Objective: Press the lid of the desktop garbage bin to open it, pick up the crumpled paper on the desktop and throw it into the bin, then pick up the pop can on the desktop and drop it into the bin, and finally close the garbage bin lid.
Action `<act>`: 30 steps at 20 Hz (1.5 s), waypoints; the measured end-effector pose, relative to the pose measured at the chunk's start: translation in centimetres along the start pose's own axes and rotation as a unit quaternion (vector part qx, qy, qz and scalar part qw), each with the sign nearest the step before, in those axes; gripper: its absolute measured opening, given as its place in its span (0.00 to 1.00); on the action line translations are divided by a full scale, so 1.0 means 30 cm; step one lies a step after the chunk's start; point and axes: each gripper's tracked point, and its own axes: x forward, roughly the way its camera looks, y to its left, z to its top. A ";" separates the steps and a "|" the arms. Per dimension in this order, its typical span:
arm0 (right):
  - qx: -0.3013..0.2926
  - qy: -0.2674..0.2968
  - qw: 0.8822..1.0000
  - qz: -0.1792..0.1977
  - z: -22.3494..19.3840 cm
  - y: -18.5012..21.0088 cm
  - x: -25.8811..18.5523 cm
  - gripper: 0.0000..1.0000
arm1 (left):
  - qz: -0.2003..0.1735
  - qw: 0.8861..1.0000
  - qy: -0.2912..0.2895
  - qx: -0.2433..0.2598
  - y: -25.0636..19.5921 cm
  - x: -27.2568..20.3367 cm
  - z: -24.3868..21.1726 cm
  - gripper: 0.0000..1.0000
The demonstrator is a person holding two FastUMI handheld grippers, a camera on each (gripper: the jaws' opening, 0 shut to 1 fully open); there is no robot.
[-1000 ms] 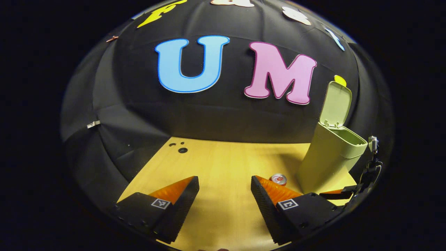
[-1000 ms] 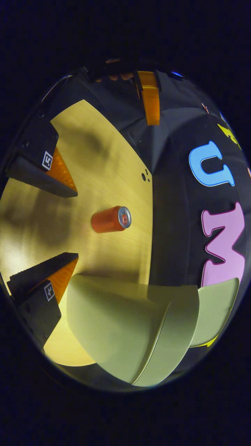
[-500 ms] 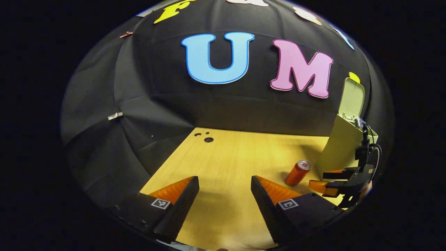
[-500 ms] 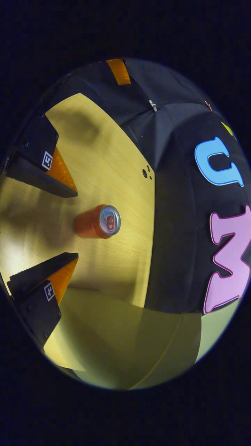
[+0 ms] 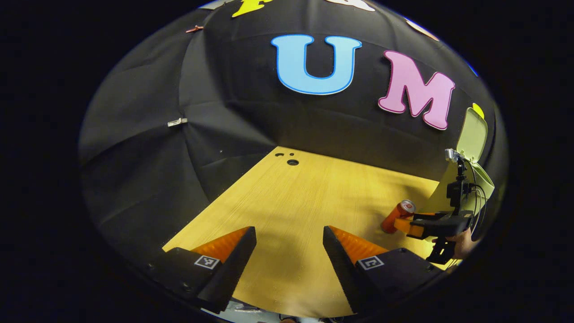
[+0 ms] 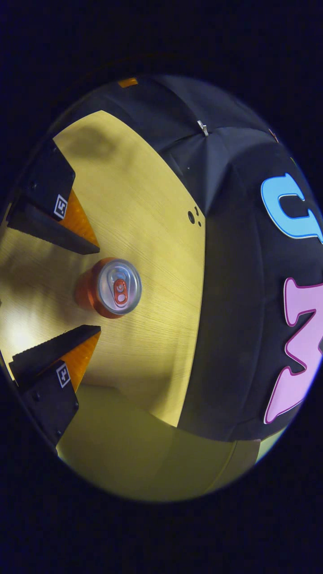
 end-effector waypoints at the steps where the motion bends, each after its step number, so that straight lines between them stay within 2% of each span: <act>1: -0.002 0.003 1.000 -0.001 -0.005 -0.002 0.013 0.99 | 0.006 1.000 0.004 -0.003 0.009 -0.004 -0.015 0.96; 10: 0.000 0.007 1.000 -0.003 0.020 -0.010 0.089 0.99 | 0.034 0.999 0.022 -0.019 0.072 -0.083 -0.098 0.96; 11: -0.004 0.004 1.000 -0.004 0.026 -0.003 0.089 0.95 | 0.035 0.999 0.024 -0.020 0.074 -0.085 -0.113 0.96; 12: -0.009 0.005 1.000 0.000 0.026 0.005 0.095 0.83 | 0.034 0.999 0.027 -0.022 0.075 -0.089 -0.123 0.96; 14: -0.021 0.009 1.000 0.006 0.024 0.020 0.081 0.83 | 0.032 0.999 0.032 -0.021 0.066 -0.091 -0.131 0.96; 15: -0.028 0.007 1.000 0.008 0.028 0.025 0.070 0.79 | 0.032 0.999 0.031 -0.016 0.064 -0.092 -0.134 0.96; 16: -0.033 0.002 0.999 0.009 0.037 0.025 0.051 0.83 | 0.030 0.999 0.028 -0.008 0.060 -0.094 -0.132 0.96; 17: -0.033 -0.005 0.999 0.010 0.053 0.027 0.030 0.83 | 0.027 0.999 0.024 -0.001 0.061 -0.106 -0.135 0.96; 18: -0.031 -0.011 0.999 0.013 0.067 0.030 0.007 0.79 | 0.023 0.999 0.022 0.004 0.052 -0.110 -0.133 0.99; 19: -0.029 -0.015 0.999 0.014 0.083 0.033 -0.019 0.83 | 0.017 1.000 0.019 0.006 0.038 -0.107 -0.130 0.96; 24: -0.017 -0.044 0.999 0.015 0.190 0.044 -0.158 0.83 | -0.019 1.000 0.010 0.006 -0.006 -0.114 -0.129 0.96; 30: -0.020 -0.091 0.996 -0.003 0.358 0.052 -0.368 0.83 | -0.067 0.997 0.006 -0.029 -0.007 -0.101 -0.185 0.96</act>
